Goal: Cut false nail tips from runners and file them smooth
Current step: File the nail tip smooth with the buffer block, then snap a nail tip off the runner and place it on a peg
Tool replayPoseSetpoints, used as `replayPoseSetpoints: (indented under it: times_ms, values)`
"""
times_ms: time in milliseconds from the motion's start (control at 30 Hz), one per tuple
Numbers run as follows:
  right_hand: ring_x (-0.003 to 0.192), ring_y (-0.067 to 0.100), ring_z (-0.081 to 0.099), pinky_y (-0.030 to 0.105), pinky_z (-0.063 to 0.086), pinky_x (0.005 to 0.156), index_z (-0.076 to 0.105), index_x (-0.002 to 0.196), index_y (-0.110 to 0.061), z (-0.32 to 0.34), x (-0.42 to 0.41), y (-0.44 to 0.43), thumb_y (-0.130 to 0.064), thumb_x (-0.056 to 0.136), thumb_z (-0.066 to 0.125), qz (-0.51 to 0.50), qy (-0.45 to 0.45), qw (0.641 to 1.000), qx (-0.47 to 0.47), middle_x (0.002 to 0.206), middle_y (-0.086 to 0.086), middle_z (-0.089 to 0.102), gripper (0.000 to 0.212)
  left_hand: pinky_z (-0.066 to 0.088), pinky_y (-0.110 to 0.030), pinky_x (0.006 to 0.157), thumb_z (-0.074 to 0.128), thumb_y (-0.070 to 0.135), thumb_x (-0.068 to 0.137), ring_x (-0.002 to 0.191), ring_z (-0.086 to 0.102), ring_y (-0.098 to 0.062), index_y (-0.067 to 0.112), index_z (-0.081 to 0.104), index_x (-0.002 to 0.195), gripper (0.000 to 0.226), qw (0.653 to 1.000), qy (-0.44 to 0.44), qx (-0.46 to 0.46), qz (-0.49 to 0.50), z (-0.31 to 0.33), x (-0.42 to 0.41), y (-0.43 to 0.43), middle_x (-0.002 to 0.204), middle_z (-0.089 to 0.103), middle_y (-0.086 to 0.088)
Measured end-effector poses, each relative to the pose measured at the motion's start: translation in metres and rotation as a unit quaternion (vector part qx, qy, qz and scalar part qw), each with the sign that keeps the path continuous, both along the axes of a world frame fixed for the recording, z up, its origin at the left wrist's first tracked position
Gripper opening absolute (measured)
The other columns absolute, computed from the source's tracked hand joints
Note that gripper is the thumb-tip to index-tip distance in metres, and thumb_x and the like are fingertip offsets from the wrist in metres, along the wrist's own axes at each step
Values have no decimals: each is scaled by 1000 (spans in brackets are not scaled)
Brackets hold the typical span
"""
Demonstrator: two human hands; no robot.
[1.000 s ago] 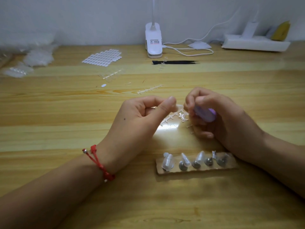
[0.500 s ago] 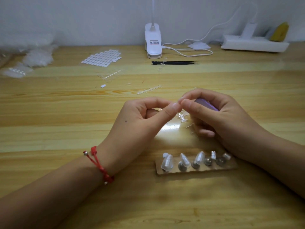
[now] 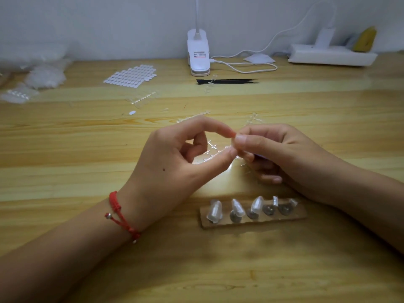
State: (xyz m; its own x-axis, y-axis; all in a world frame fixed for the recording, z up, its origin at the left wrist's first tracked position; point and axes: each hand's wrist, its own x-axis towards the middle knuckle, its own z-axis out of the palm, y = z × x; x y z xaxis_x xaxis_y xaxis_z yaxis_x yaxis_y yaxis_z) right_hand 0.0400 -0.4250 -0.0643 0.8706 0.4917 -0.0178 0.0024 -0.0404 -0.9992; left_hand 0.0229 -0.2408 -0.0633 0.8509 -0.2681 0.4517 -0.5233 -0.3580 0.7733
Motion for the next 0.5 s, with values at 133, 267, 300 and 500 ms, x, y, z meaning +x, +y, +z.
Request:
replayPoseSetpoints:
  times_ms: [133, 267, 300, 500]
  values:
    - [48, 5, 28, 13, 26, 34, 72, 71, -23, 0, 1, 0, -31, 81, 68, -43, 38, 997, 56, 61, -7, 44, 13, 20, -18, 45, 74, 28, 72, 48, 23, -9, 23, 68, 88, 18, 999, 36, -35, 11, 5, -2, -1, 62, 31, -3]
    - [47, 5, 29, 14, 24, 34, 70, 77, -20, 3, 4, -4, -32, 76, 65, -90, 98, 983, 126, 61, -5, 42, 13, 29, -15, 53, 79, 27, 69, 55, 32, -5, 25, 67, 86, 20, 999, 15, -16, -40, 14, -15, -9, 64, 37, 0]
    - [46, 5, 29, 14, 24, 34, 69, 78, -18, 3, 4, -4, -31, 75, 65, -93, 96, 983, 126, 61, -5, 42, 14, 31, -12, 58, 77, 29, 69, 59, 37, -4, 26, 67, 85, 19, 998, -2, 9, -61, 16, -20, -13, 65, 39, 6]
    - [49, 6, 26, 14, 24, 34, 65, 85, -15, 2, 3, -4, -28, 79, 62, -79, 94, 985, 117, 63, -5, 40, 15, 31, -22, 74, 73, 30, 66, 72, 44, -8, 31, 63, 80, 17, 988, -41, 137, -59, 6, -37, -28, 68, 36, 13]
